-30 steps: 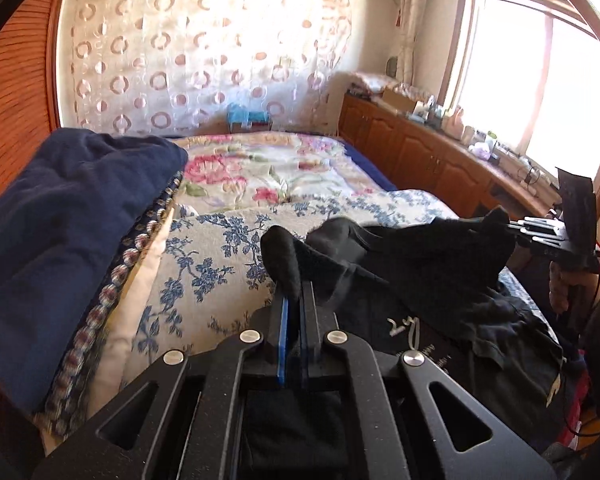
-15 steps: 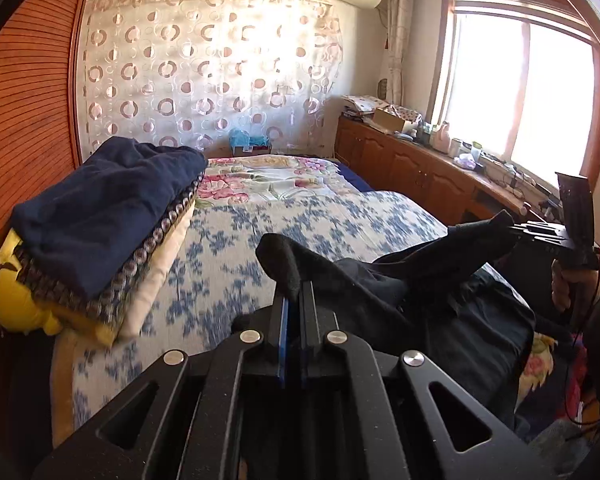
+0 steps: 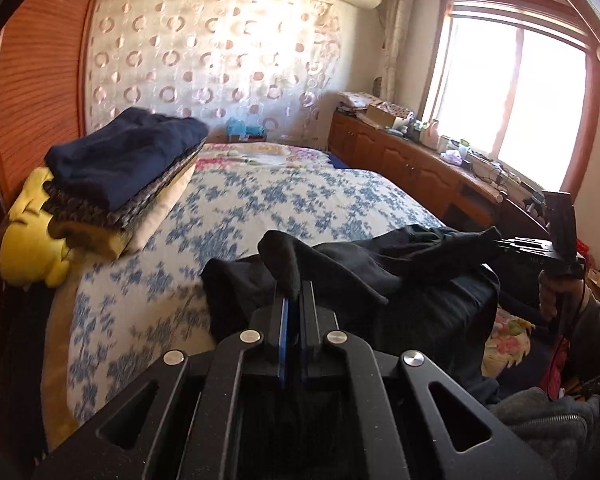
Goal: Fold small clothes
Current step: 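Lift the hem with both grippers and fold it over toward the collar, then lower the folded hem onto the shirt and open both grippers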
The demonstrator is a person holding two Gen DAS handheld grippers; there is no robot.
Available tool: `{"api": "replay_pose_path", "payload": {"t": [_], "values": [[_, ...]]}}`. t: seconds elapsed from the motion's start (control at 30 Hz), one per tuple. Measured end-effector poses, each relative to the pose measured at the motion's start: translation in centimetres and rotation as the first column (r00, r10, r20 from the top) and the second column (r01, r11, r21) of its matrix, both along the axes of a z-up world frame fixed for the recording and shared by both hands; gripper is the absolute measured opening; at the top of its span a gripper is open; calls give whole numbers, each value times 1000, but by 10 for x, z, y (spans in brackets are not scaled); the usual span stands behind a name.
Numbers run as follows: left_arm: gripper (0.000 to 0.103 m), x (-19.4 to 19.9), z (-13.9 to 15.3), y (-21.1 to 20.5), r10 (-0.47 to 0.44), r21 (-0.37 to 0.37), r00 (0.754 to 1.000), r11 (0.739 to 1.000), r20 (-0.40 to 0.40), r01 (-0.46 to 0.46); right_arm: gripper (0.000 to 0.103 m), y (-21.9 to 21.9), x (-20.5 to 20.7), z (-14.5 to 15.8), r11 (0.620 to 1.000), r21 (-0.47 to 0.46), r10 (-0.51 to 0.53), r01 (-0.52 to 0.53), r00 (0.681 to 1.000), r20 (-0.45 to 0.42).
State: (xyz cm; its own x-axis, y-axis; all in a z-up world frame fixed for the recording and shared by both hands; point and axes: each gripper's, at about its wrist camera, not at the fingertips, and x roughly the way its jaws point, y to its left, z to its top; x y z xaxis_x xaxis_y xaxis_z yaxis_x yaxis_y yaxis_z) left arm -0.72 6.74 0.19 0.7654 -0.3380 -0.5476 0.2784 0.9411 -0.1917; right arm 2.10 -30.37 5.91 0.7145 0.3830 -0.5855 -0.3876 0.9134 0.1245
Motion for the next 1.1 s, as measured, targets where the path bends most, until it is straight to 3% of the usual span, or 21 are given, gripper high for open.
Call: {"api": "replay_pose_path", "payload": {"t": [0.3,0.63,0.7,0.73,0.8,0.87,0.9,1.1], "values": [[5,-6,-26,0,20,61,996,998,-87,-15,10,3,-32,2,997,-67,35,-37,999,-31],[7,-1,-40,-7,15,85,992,996,-125,-5,10,6,-25,-12,995,-92,22,-30,997,-80],[22,-2,-37,-7,8,81,993,997,-119,2,10,5,-27,-11,996,-86,20,-27,997,-79],[37,-2,-35,-7,7,80,994,997,-112,2,10,5,-28,-9,996,-83,20,-26,997,-76],[48,-3,-31,-7,10,82,996,997,-94,-3,10,5,-30,-6,996,-81,21,-27,998,-67],[73,-2,-28,-7,18,85,996,996,-83,-11,10,5,-32,-7,996,-85,27,-32,998,-59],[79,-1,-27,-7,18,85,997,996,-76,-12,10,5,-33,-5,996,-88,28,-33,998,-56],[82,9,-20,-9,33,114,998,993,-45,-28,17,4,-41,6,994,-101,38,-41,999,-37]]}}
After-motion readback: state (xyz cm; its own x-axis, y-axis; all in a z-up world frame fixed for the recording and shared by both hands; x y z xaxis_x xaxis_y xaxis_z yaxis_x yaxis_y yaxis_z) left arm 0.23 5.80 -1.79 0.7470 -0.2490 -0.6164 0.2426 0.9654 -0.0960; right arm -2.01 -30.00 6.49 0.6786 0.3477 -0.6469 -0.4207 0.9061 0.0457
